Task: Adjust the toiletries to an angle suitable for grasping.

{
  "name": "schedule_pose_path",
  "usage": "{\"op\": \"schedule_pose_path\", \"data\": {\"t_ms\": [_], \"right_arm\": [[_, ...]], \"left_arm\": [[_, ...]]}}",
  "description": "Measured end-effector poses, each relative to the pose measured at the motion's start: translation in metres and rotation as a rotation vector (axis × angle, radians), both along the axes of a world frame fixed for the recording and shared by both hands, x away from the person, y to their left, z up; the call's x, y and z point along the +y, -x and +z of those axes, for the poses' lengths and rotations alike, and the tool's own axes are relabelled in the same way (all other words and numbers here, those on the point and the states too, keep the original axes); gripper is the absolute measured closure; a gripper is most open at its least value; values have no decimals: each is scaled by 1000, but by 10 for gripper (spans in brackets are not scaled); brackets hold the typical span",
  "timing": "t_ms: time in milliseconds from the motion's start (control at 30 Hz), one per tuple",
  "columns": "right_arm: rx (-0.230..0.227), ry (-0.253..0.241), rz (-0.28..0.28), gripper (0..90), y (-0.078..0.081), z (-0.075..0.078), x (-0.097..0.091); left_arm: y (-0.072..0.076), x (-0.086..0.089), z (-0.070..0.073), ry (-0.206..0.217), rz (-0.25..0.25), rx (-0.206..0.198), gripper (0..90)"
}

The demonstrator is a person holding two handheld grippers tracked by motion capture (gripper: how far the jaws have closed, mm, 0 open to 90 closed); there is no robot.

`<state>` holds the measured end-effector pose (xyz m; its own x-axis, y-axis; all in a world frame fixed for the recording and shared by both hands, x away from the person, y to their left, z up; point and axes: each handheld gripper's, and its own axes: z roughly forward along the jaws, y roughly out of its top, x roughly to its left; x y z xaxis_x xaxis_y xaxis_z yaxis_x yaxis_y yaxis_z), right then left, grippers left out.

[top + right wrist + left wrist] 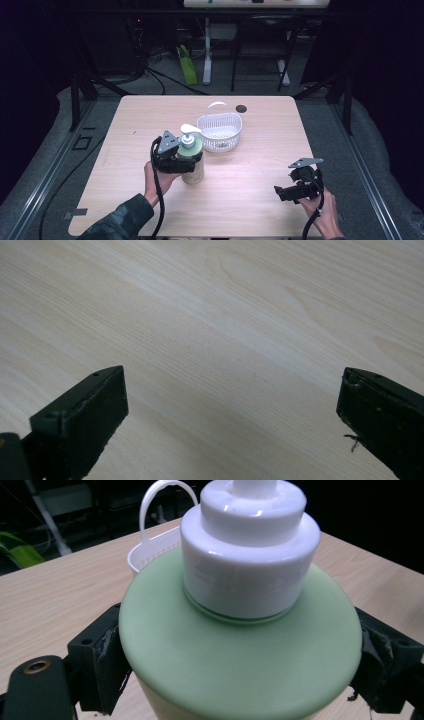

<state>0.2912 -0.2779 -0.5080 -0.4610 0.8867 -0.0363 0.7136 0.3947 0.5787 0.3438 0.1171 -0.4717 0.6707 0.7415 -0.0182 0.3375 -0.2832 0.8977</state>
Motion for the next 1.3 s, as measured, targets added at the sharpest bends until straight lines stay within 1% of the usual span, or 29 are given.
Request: {"op": "schedule_pose_path", "data": {"t_ms": [133,233,500,633,800,967,1033,1133,1233,1300], "right_arm": [[2,0,1,0,0,0,1],[0,1,2,0,0,0,1],[-14,-6,7,0,1,1,1],[-16,-14,8,0,1,2,0],[-23,-21,10,0,1,3,0],[-28,-24,14,0,1,4,1],[-32,-24,17,0,1,4,1],[-31,-28,16,0,2,4,1],[-34,-29,17,0,2,4,1],[-36,-33,18,0,2,5,0]], "left_arm": [[0,-7,0,1,-3,-8,122],[-1,-15,-1,11,-16,-7,122],[-6,-51,-2,21,-69,-9,122],[-9,-67,-1,12,-98,-10,122],[-13,-83,-1,10,-121,-13,121],[-17,-98,-1,18,-137,-9,121],[-18,-104,-1,11,-149,-11,121],[-19,-109,1,3,-159,-6,119],[-21,-108,2,-4,-168,2,115],[-21,-105,5,-15,-184,4,109]]}}
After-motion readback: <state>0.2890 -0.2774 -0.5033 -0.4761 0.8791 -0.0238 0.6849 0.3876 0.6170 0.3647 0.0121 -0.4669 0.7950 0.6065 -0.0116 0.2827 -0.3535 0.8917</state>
